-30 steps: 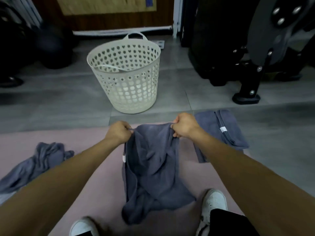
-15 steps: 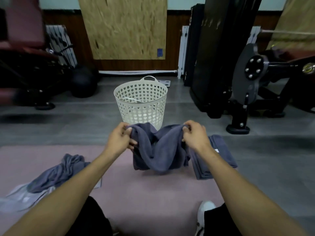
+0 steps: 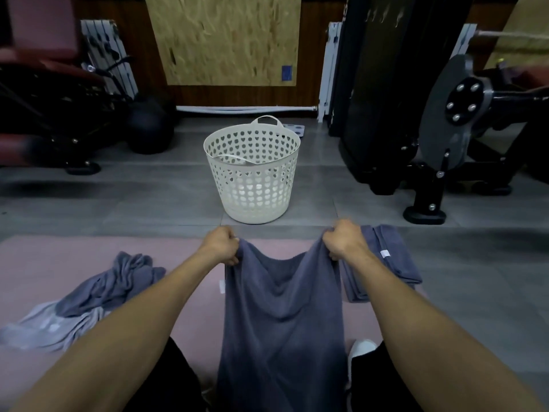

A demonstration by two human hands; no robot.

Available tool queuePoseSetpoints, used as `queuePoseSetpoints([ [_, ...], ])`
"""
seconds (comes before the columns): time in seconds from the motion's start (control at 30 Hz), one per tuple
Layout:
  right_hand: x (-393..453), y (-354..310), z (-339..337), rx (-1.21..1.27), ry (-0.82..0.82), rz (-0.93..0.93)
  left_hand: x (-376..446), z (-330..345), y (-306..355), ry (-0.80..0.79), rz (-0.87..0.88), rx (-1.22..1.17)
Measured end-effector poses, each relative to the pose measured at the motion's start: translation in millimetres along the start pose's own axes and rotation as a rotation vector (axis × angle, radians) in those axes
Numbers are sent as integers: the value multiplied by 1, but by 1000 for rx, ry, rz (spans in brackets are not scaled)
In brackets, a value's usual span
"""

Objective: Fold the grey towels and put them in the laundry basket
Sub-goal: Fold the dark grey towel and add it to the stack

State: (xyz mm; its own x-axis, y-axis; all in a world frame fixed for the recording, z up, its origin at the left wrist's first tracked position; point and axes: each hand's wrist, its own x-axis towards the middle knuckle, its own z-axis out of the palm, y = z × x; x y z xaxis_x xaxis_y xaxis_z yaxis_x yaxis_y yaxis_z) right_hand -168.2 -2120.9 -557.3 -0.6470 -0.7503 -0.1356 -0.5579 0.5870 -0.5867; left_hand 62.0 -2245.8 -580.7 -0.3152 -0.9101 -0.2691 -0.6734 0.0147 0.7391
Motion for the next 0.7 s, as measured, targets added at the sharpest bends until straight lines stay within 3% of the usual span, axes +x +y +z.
queuePoseSetpoints([
  [0.1, 25, -1, -3, 116, 43, -20, 35, -9, 11, 107, 128, 50],
  [0.3, 37, -25, -28, 370, 328, -272, 64, -35, 39, 397, 340, -380],
  [0.5, 21, -10, -6, 376, 327, -209, 59, -18, -10, 411, 241, -467],
  [0.7, -14, 58, 70, 136, 81, 7, 28, 43, -114, 187, -34, -314],
])
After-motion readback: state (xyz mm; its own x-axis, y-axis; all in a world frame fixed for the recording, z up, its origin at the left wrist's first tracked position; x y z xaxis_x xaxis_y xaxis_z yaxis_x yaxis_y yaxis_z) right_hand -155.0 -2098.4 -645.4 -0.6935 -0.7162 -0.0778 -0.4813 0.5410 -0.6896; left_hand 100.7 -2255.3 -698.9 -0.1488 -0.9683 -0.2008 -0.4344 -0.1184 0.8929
